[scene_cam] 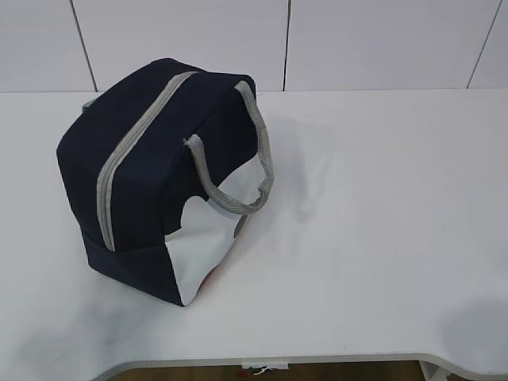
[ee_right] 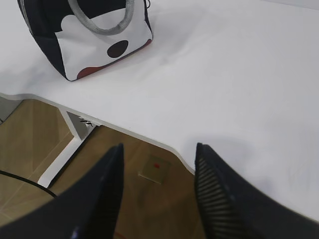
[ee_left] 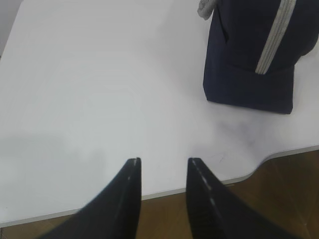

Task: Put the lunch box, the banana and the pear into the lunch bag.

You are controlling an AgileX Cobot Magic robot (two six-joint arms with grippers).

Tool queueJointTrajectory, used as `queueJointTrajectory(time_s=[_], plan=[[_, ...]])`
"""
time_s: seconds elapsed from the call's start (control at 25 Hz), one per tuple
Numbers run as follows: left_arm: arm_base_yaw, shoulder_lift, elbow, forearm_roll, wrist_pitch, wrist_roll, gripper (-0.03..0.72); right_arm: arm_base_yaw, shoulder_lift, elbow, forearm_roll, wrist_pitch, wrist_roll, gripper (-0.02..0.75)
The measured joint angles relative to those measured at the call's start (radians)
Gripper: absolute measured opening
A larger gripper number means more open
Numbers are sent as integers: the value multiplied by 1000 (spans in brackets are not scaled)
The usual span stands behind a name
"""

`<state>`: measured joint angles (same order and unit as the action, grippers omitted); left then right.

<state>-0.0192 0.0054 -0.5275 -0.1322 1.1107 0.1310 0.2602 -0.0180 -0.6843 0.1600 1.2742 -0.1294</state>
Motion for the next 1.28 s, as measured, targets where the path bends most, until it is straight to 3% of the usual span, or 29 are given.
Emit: queueJointTrajectory(time_s=[0.4, 0.8, 0.96, 1.28], plan=[[0, 0, 0, 0, 0, 0, 235, 0, 0, 33, -133, 0, -2, 382], [0, 0, 0, 0, 0, 0, 234, 0, 0, 146, -160, -1, -2, 382], [0, 0, 0, 0, 0, 0, 235, 0, 0, 178, -195, -101, -4, 382], [0, 0, 0, 0, 0, 0, 235, 0, 0, 192, -160, -123, -16, 382]])
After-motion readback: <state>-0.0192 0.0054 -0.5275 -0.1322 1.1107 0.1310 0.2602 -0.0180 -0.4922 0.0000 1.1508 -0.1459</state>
